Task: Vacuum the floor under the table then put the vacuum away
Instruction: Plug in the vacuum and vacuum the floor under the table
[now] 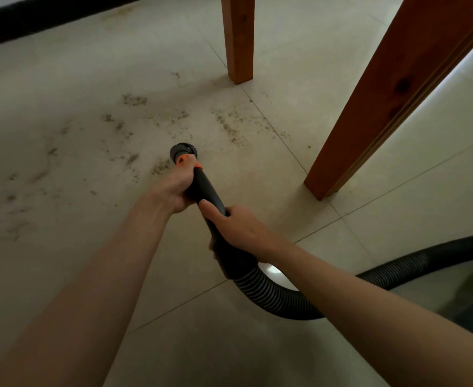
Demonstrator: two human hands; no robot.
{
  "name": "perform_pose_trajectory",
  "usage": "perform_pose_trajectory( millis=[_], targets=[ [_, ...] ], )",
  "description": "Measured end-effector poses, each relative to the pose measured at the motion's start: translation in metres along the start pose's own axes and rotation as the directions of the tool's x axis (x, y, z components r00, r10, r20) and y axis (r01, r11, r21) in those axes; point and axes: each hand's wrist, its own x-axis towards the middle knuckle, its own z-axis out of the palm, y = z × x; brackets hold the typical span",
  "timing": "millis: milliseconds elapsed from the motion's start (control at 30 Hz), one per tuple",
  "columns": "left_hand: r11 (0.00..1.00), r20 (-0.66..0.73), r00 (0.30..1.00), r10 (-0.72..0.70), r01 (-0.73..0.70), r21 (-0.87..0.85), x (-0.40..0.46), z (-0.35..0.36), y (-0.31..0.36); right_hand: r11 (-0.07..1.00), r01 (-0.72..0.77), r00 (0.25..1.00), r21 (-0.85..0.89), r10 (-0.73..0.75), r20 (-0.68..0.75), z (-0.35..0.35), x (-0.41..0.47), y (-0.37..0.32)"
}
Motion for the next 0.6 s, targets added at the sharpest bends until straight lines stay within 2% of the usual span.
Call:
perform_pose_trajectory(
  millis=[300, 600],
  targets=[
    [0.991, -0.005, 1.000, -0.029, 0.029, 0.130, -0.003, 0.010, 0.012, 1.000, -0.028, 0.998, 0.011, 0.028, -0.062, 0.001, 0.005, -0.001],
    [0.973, 0.040, 0.999, -0.028, 0.018, 0.228, -0.003, 0.036, 0.013, 0.994, -0.025, 0.991, 0.108, 0.039, -0.127, -0.010, -0.003, 0.009]
  ],
)
